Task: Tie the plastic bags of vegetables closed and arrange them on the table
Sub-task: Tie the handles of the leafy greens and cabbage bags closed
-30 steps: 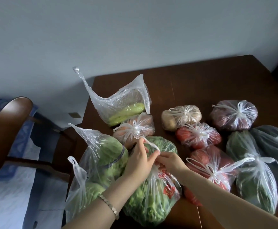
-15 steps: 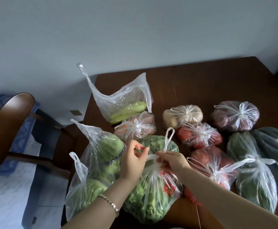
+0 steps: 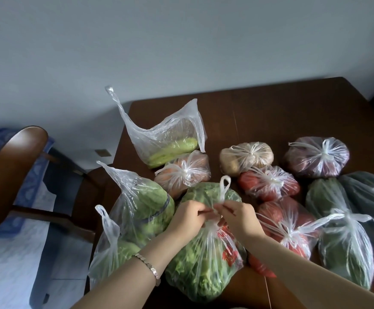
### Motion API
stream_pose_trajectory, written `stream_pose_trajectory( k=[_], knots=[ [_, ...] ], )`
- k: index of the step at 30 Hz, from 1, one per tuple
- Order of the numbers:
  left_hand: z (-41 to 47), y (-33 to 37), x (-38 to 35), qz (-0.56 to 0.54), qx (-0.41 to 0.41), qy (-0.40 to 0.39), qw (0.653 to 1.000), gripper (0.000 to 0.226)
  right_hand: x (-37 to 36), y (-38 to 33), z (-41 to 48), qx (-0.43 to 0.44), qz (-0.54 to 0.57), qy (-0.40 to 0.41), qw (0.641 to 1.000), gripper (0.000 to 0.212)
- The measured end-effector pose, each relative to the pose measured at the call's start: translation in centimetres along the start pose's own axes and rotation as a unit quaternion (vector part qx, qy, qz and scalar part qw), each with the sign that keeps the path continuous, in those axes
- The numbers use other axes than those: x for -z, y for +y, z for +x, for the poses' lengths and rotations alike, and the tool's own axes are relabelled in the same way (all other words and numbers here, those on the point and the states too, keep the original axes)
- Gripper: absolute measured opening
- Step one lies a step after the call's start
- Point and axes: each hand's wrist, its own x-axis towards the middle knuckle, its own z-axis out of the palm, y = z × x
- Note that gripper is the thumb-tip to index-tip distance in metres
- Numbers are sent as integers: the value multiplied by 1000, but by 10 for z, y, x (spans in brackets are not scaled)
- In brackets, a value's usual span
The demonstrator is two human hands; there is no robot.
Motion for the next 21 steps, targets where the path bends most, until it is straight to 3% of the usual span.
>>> stream_pose_trajectory(
  k=[4, 8, 10, 12, 14, 18, 21],
  knots=[
    [-2, -1, -7, 27, 39, -9, 999, 24, -9, 1, 5, -90, 71, 32, 993, 30],
    [5, -2, -5, -75, 135, -5, 988, 24, -8, -4, 11, -114, 96, -11, 989, 11],
    [9, -1, -3, -131, 174, -13, 976, 24, -4, -3, 9, -96, 71, -48, 992, 34],
    [10, 2, -1, -157, 203, -30, 966, 24, 0, 0, 5, -45, 1, -56, 997, 42],
    [11, 7, 0, -157, 224, -45, 961, 25, 0, 4, -1, 34, -86, -43, 995, 36],
    [13, 11, 2, -142, 227, -51, 962, 29, -2, 11, 0, 200, -237, -15, 951, 30],
    [12, 9, 2, -118, 208, -44, 970, 28, -7, 15, 6, 248, -285, -30, 925, 27]
  ],
)
